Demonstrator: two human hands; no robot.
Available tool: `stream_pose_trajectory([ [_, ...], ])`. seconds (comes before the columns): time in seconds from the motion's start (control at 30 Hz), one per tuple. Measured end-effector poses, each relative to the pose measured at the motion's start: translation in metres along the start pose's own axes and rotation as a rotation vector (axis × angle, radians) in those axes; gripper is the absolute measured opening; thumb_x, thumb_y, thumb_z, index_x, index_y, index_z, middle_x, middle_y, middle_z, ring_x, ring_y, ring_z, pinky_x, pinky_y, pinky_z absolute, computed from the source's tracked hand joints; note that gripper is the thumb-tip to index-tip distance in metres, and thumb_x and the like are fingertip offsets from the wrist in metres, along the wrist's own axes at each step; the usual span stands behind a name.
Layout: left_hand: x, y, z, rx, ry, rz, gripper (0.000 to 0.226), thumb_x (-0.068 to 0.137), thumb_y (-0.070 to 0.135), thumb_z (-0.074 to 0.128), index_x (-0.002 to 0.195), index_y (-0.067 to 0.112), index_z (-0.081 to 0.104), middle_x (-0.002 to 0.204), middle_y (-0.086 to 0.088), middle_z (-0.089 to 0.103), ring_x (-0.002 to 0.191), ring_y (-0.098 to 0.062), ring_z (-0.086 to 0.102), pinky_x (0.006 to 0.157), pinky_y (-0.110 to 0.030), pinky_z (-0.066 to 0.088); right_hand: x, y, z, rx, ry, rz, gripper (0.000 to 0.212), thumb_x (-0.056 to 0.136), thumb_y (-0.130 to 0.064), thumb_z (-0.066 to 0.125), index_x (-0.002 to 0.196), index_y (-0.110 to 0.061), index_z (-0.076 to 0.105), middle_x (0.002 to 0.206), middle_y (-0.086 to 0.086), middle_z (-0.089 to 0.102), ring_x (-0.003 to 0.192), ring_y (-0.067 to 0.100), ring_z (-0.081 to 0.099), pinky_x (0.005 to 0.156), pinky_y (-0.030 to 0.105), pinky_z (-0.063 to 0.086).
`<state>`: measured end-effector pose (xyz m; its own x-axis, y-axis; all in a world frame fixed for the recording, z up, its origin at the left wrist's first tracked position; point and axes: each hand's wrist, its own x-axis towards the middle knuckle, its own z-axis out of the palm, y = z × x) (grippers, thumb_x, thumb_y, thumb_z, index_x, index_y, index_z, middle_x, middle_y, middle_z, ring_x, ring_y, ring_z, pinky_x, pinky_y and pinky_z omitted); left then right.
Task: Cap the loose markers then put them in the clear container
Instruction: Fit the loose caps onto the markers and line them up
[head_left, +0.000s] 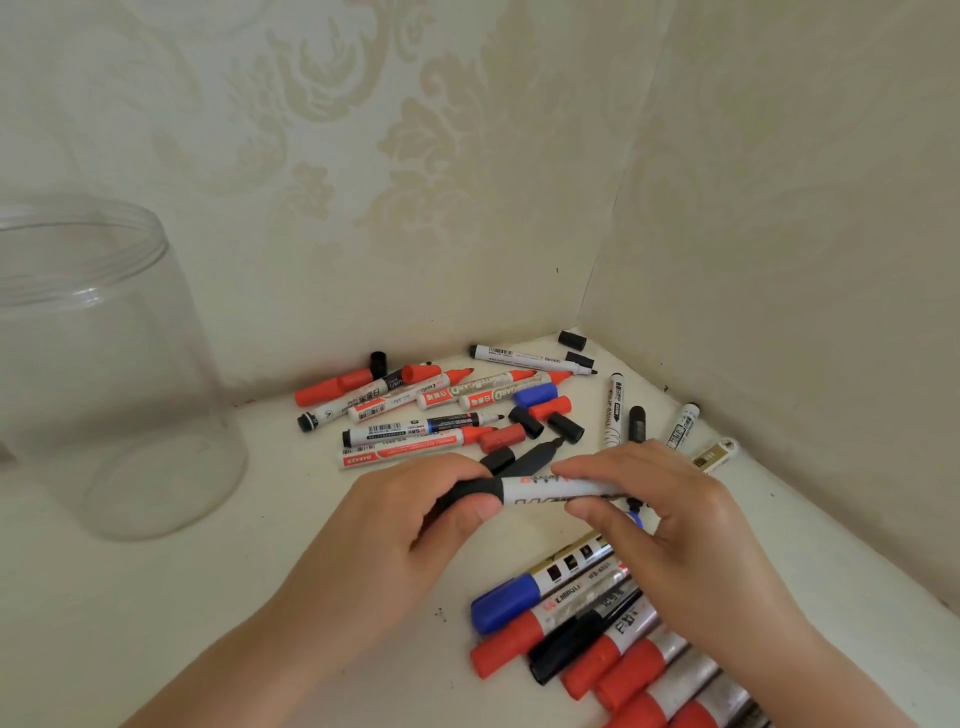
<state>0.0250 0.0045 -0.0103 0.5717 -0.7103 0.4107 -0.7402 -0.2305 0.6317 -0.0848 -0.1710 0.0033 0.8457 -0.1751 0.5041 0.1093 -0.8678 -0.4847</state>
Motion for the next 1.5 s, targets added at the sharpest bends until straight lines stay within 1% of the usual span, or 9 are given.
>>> stream_pose_trajectory([
  [0.1,0.005,-0.005,-0.005,-0.014,0.080,-0.072,0.004,0.079,0.046,0.050,0.080,0.050,0.051,0.089,0.032,0.058,0.082,0.014,0.053,0.069,0.000,0.037,0.000,0.006,-0.014,-0.056,0.071,0.068,0.020,0.077,-0.039,0.061,0.096,-0.039,0.066,0.081,-0.024,0.065,0.085,-0.006,0.054,0.078,0.020,0.044],
  [0.23,0.006,-0.026,-0.010,-0.113,0.192,-0.224,0.022,0.080,0.025,0.068,0.083,0.042,0.054,0.094,0.038,0.057,0.084,0.014,0.057,0.069,0.002,0.036,-0.004,0.021,-0.029,0.078,0.140,0.265,0.030,0.079,-0.016,0.067,0.088,-0.045,0.063,0.097,-0.032,0.060,0.090,-0.008,0.055,0.072,0.001,0.037],
  [0.37,0.007,-0.035,-0.012,-0.109,0.224,-0.288,0.024,0.077,0.025,0.067,0.085,0.042,0.052,0.091,0.030,0.065,0.087,0.010,0.059,0.070,-0.001,0.037,-0.004,0.019,-0.031,0.059,0.125,0.287,0.032,0.079,-0.017,0.067,0.087,-0.048,0.061,0.100,-0.034,0.058,0.091,-0.008,0.054,0.071,-0.001,0.035],
  [0.57,0.007,-0.045,-0.006,0.236,0.128,-0.288,0.023,0.074,0.019,0.072,0.085,0.033,0.058,0.086,0.020,0.055,0.087,-0.009,0.049,0.072,-0.013,0.033,-0.004,0.022,-0.028,-0.037,0.134,0.253,0.041,0.076,-0.013,0.069,0.087,-0.050,0.057,0.079,-0.032,0.062,0.089,-0.018,0.049,0.076,-0.003,0.033],
  [0.8,0.005,-0.042,0.001,0.441,0.093,-0.230,0.033,0.072,0.018,0.075,0.104,0.020,0.065,0.104,0.000,0.059,0.100,-0.024,0.049,0.086,-0.034,0.040,-0.004,0.021,-0.024,-0.099,0.140,0.272,0.030,0.076,-0.016,0.069,0.092,-0.040,0.065,0.079,-0.037,0.054,0.095,-0.013,0.048,0.086,0.048,0.045],
  [0.93,0.013,-0.024,0.002,0.366,0.069,-0.128,0.029,0.083,0.022,0.064,0.110,0.028,0.060,0.109,0.017,0.051,0.111,-0.009,0.043,0.089,-0.019,0.027,-0.004,0.021,-0.026,-0.116,0.154,0.267,0.029,0.075,-0.014,0.070,0.094,-0.035,0.067,0.081,-0.035,0.051,0.085,0.002,0.056,0.084,0.052,0.046],
  [1.07,0.031,-0.016,0.009,0.335,0.039,-0.123,0.024,0.085,0.025,0.059,0.109,0.029,0.061,0.105,0.015,0.063,0.104,-0.007,0.053,0.088,-0.023,0.039,-0.004,0.023,-0.026,-0.167,0.153,0.224,0.027,0.074,-0.011,0.072,0.094,-0.029,0.069,0.081,-0.034,0.051,0.082,0.013,0.059,0.081,0.053,0.047],
  [1.33,0.065,-0.008,0.028,0.462,-0.188,-0.176,0.034,0.085,0.033,0.059,0.117,0.027,0.051,0.111,0.006,0.061,0.100,-0.012,0.055,0.086,-0.029,0.046,-0.006,0.033,-0.029,-0.179,0.231,0.269,0.027,0.075,-0.011,0.071,0.094,-0.030,0.069,0.079,-0.023,0.056,0.087,0.017,0.060,0.081,0.052,0.047],
  [1.5,0.060,-0.014,0.023,0.281,-0.074,-0.167,0.036,0.090,0.021,0.054,0.125,0.028,0.047,0.115,0.007,0.055,0.099,-0.007,0.050,0.082,-0.018,0.038,-0.006,0.033,-0.031,-0.139,0.220,0.290,0.026,0.077,-0.014,0.069,0.095,-0.033,0.067,0.082,-0.021,0.060,0.088,0.013,0.058,0.084,0.050,0.046],
])
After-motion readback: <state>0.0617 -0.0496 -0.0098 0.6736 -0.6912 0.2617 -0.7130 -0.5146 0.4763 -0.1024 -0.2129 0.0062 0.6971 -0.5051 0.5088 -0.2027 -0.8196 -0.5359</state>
